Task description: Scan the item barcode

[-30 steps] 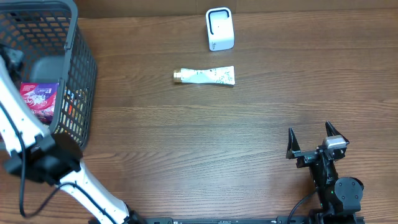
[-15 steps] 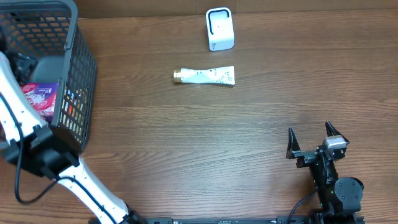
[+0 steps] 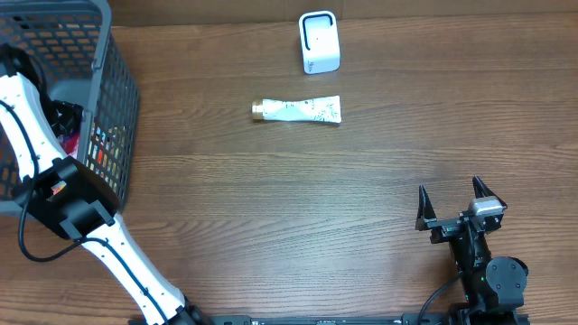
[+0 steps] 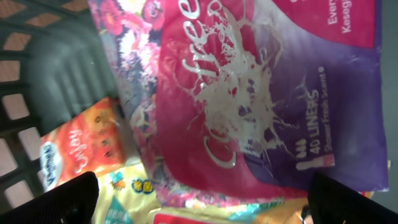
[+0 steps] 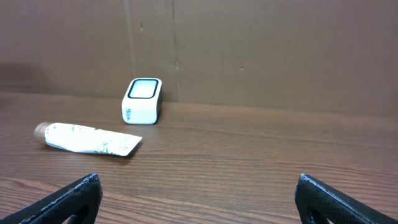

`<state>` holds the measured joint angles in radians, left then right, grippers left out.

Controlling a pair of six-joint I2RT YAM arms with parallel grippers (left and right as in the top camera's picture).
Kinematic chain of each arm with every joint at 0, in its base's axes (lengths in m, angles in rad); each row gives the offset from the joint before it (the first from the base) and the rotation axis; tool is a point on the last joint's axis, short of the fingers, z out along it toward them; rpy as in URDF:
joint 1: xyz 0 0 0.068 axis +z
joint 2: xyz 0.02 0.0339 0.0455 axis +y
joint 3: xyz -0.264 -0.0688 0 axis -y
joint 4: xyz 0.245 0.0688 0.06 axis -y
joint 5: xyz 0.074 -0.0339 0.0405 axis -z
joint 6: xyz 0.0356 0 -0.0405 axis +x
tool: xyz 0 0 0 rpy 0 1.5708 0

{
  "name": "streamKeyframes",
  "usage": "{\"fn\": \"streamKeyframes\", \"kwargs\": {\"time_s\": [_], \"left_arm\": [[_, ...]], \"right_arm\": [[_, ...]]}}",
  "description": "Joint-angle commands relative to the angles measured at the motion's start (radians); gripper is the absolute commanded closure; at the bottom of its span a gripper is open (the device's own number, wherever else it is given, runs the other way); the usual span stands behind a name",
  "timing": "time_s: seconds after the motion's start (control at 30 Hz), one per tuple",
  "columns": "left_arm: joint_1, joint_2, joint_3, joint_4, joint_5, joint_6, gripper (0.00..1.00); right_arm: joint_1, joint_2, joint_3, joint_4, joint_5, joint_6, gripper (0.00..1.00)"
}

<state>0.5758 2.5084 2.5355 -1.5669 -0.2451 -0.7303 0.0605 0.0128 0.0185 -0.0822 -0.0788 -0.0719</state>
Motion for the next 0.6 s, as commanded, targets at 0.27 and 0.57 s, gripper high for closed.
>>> {"fn": "streamKeyframes", "kwargs": {"time_s": [0.27,0.57], "left_arm": [[-0.008,0.032,-0.192,0.103,0.003,-0.018,0.0],[-0.008,0.031,-0.308,0.136,0.003,-0.017,0.96]], "right_arm": [[0.006,-0.01,-0.01,0.005,-0.004,-0.004,0.0],[0.006,-0.01,-0.01,0.005,-0.004,-0.004,0.0]]}}
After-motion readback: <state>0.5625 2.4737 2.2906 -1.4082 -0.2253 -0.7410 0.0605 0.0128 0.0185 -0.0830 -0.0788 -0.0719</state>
